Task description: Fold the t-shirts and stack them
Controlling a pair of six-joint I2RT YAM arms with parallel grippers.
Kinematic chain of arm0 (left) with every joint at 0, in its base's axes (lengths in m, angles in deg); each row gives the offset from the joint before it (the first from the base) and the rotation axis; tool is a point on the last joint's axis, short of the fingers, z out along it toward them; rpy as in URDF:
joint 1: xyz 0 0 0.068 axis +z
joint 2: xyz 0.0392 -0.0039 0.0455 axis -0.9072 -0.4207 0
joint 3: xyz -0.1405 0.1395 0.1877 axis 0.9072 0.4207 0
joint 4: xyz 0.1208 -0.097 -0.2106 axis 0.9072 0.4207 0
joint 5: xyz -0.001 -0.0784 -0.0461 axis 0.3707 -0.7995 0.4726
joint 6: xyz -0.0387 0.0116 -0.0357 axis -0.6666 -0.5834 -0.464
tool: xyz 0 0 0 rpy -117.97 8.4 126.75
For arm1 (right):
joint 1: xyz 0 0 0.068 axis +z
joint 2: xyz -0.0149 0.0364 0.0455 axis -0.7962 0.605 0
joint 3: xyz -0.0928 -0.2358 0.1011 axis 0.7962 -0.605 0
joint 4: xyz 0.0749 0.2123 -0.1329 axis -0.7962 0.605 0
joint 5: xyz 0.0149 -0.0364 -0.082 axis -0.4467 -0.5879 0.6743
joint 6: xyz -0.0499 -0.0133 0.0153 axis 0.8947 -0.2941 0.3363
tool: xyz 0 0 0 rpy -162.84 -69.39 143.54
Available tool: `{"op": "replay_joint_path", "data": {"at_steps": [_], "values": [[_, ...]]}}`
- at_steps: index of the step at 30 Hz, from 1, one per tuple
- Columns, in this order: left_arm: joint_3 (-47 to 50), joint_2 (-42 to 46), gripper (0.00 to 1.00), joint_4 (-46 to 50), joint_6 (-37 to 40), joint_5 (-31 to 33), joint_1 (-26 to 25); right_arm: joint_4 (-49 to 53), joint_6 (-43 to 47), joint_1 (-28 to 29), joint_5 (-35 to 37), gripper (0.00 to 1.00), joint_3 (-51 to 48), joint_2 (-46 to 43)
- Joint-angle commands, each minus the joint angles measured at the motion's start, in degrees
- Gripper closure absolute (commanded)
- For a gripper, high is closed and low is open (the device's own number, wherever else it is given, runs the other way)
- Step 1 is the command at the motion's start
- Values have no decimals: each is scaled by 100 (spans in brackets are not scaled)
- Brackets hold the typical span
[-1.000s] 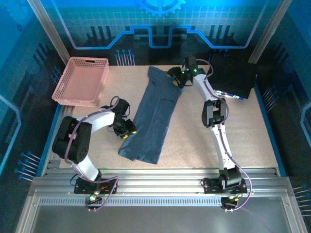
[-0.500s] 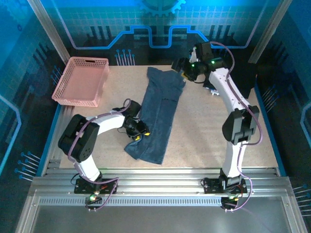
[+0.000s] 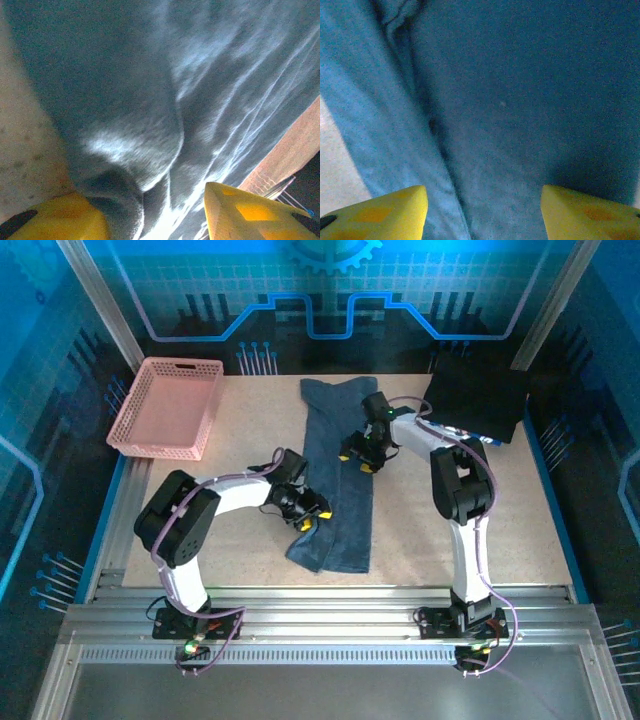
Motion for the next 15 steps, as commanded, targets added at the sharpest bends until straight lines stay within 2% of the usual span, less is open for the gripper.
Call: {"op": "replay_joint_path", "data": {"at_steps": [1, 5, 9, 12, 15], "values": [[452, 550, 50, 142, -276, -232, -23, 274, 61, 34, 220, 37, 519, 467], [1143, 1142, 49, 244, -459, -76, -29, 621, 231, 43, 359, 36, 1255, 1064], [1371, 1557, 48, 591, -392, 137, -23, 531, 320, 59, 83, 34, 1665, 1216], [1509, 1943, 46, 603, -464, 286, -29, 518, 487, 53, -294, 31, 1553, 857], [1818, 2328, 44, 351, -696, 406, -39, 564, 746, 60, -613, 29, 946, 87]]}}
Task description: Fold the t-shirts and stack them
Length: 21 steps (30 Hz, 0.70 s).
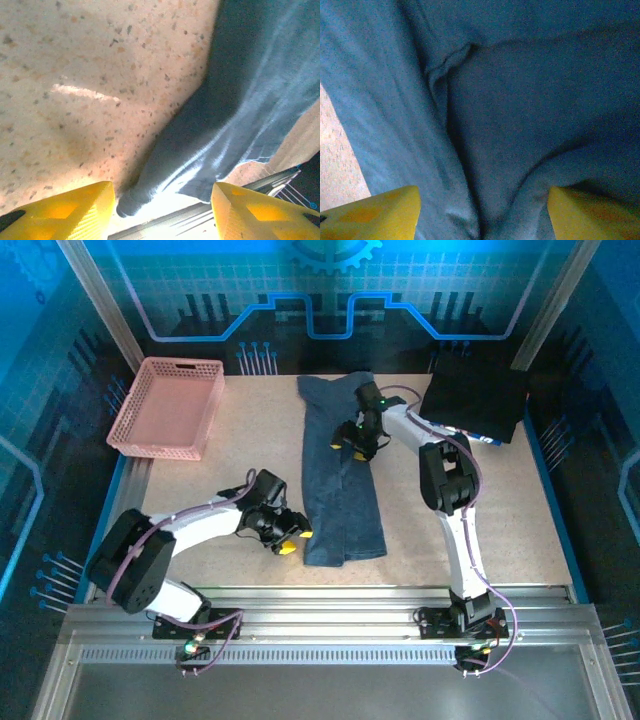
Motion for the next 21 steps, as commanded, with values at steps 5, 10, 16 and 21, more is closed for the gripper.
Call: {"op": "replay_joint_path", "data": {"at_steps": [5, 10, 16, 21], "values": [[577, 346, 44, -767, -550, -23, -216, 388, 765, -11, -933, 27, -2133, -2334], [499, -54, 47, -871, -636, 101, -593, 525, 1175, -120, -1366, 28, -4125, -3829], [359, -527, 52, -1098, -856, 218, -968, 122, 1186, -120, -1726, 30, -6079, -4719], [184, -652, 56, -859, -878, 394, -1142, -132, 1251, -117, -1791, 32, -6706, -4725]]}}
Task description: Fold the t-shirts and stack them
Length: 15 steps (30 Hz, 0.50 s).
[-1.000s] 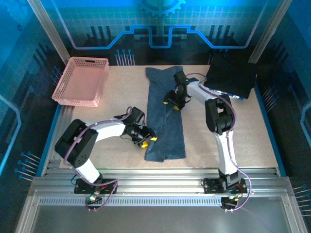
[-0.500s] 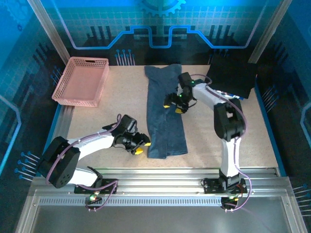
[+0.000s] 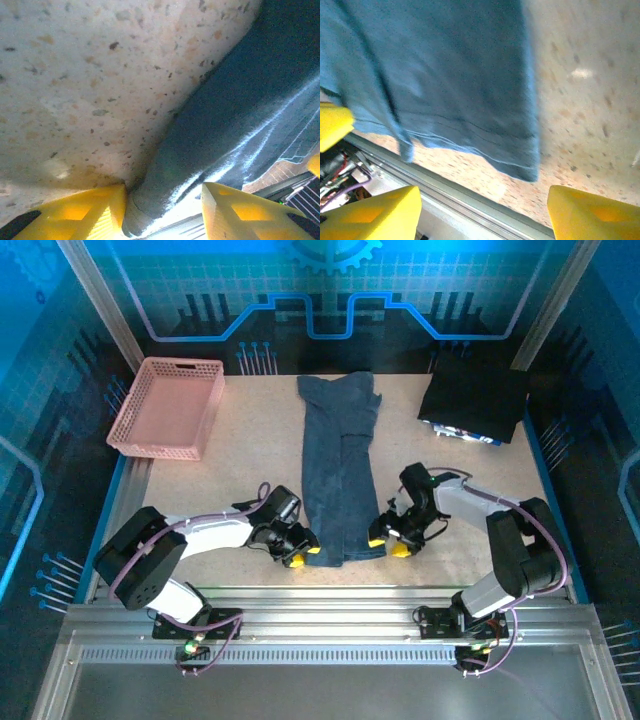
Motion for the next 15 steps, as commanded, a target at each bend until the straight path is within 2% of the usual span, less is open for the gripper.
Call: {"op": "replay_joint_path", "data": {"at_steps": [1, 10, 13, 15], "values": [[-112, -287, 58, -191, -87, 129, -294, -264, 180, -33, -270, 32, -155, -89], [-312, -515, 79, -322, -127, 205, -427, -709, 157, -59, -165, 38, -180, 348], [-367, -552, 82, -322, -133, 231, -442, -789, 134, -53, -229, 45, -1, 628], [-386, -559, 85, -326, -123, 240, -438, -840, 116, -50, -248, 54, 87, 781]]}}
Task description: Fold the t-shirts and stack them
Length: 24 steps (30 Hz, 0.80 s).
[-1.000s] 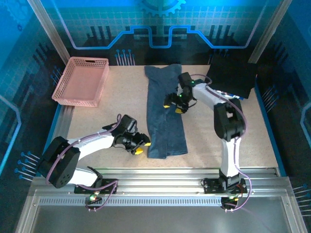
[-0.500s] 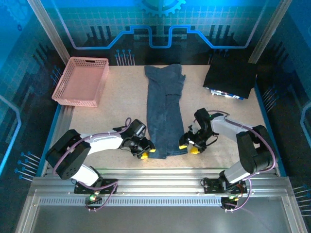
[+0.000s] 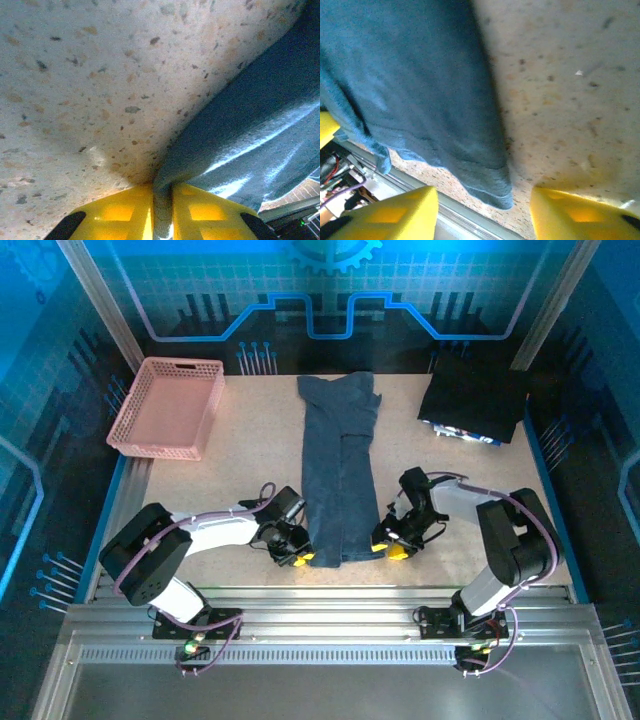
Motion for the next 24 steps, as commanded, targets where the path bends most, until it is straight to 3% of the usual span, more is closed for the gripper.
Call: {"op": "replay_joint_path", "data": {"at_steps": [1, 4, 10, 17, 24], "values": [[-126, -357, 88, -860, -42, -98, -269, -506, 33, 24, -207, 61, 190, 361], [-201, -328, 95, -804, -21, -99, -280, -193, 164, 39, -265, 79, 373, 410], [-276, -54, 100, -457, 52, 19, -315, 721, 528, 33, -211, 97, 527, 56], [-180, 550, 100, 103, -3, 120, -380, 1734, 682, 59, -230, 100, 215, -821], [143, 1343, 100, 527, -572, 267, -741, 1896, 310, 309, -428, 100, -280, -1531]]}}
